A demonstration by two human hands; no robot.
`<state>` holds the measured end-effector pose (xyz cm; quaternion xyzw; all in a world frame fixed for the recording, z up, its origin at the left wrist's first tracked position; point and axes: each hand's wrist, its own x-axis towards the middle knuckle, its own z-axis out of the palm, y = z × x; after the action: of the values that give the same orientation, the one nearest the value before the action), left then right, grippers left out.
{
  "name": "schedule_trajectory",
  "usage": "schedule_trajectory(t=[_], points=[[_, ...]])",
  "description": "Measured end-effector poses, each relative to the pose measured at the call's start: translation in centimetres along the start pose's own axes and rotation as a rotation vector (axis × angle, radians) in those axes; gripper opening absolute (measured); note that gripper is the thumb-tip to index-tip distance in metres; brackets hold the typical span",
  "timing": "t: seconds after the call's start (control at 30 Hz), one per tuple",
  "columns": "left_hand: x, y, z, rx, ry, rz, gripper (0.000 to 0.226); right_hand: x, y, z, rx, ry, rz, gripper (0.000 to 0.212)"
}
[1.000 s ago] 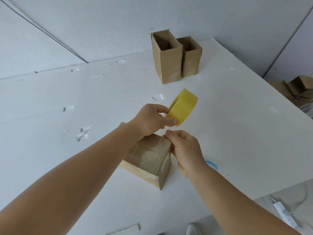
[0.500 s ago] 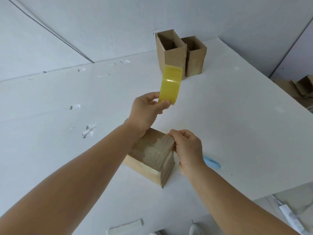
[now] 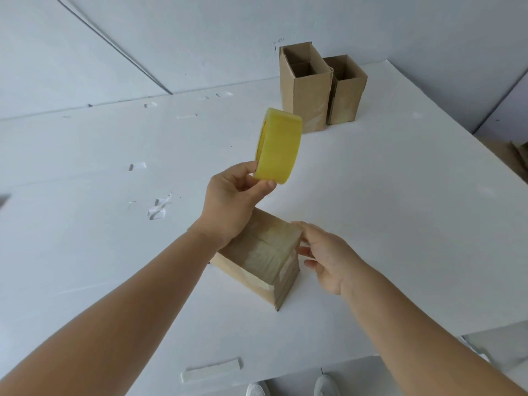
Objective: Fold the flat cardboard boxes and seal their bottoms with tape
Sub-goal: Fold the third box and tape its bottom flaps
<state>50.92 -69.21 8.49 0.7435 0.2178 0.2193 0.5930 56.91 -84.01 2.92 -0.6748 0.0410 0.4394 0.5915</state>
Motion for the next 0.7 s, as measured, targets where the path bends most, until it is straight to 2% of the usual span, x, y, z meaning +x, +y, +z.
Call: schedule_trajectory(t=[0.1, 0.2, 0.33, 0.4, 0.53, 0.6, 0.7], points=[[0.0, -0.1, -0.1, -0.011, 0.004, -0.001, 0.021, 0.4, 1.8, -0.3, -0.204, 0.061, -0.013, 0.010], [-0.1, -0.1, -0.1, -0.001, -0.013, 0.028, 0.020, 0.4, 2.0, -0.8, -0.113, 0.122, -0.200, 0.012], [-0.1, -0.1, -0.1, -0.001, -0.015, 0.042, 0.019, -1.2, 1.5, -0.4, 0.043, -0.068, -0.508, 0.025], [-0.1, -0.1, -0.1, -0.003, -0.018, 0.045, 0.018, -1.7, 2.1, 0.1, 0.116, -0.135, -0.523, 0.034], [0.0, -0.1, 0.0, -0.010, -0.011, 0.030, 0.019, -1.6, 3.1, 0.8, 0.204, -0.196, -0.425, 0.040], [0.0, -0.1, 0.0, -0.019, -0.003, 0.021, 0.019, -1.7, 3.1, 0.7, 0.124, -0.202, -0.426, 0.041], [0.0, 0.0, 0.1, -0.022, -0.008, 0.006, 0.020, -2.4, 2.4, 0.1, -0.073, -0.166, -0.450, 0.031]])
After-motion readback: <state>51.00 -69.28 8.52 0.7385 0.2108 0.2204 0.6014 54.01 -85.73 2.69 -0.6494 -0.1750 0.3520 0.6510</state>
